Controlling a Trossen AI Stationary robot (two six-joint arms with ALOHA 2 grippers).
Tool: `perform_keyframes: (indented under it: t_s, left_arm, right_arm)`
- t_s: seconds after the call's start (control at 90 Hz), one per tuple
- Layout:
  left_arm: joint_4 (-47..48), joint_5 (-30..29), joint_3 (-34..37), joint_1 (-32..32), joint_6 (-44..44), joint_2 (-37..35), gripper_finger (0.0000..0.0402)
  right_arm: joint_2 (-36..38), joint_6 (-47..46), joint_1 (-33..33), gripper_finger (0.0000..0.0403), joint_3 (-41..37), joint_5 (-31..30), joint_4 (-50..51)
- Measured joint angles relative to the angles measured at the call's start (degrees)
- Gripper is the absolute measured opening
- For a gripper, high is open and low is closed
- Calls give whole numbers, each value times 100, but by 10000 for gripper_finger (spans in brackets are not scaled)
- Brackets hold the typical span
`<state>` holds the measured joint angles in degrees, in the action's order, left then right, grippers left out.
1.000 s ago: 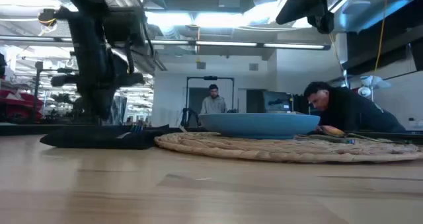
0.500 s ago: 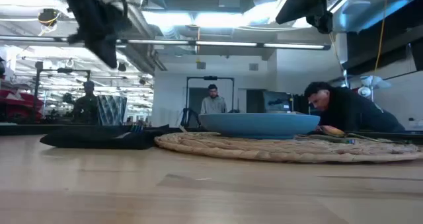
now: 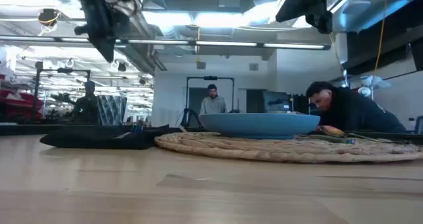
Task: Set table place
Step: Put the blue glass cup above the brown placemat
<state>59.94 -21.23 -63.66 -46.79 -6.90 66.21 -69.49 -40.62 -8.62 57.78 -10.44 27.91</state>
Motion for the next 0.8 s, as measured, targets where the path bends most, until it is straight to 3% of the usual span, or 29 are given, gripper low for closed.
perform_keyframes:
  t_s: [0.367,0.8]
  left_arm:
    - [-1008,-244,0,-771,-52,1417,0]
    - [-1397,-355,-2,-1106,158,2109,0]
  right_arm:
    - [0,-3,-4,0,2,58,-410]
    - [0,-121,-4,0,2,147,-383]
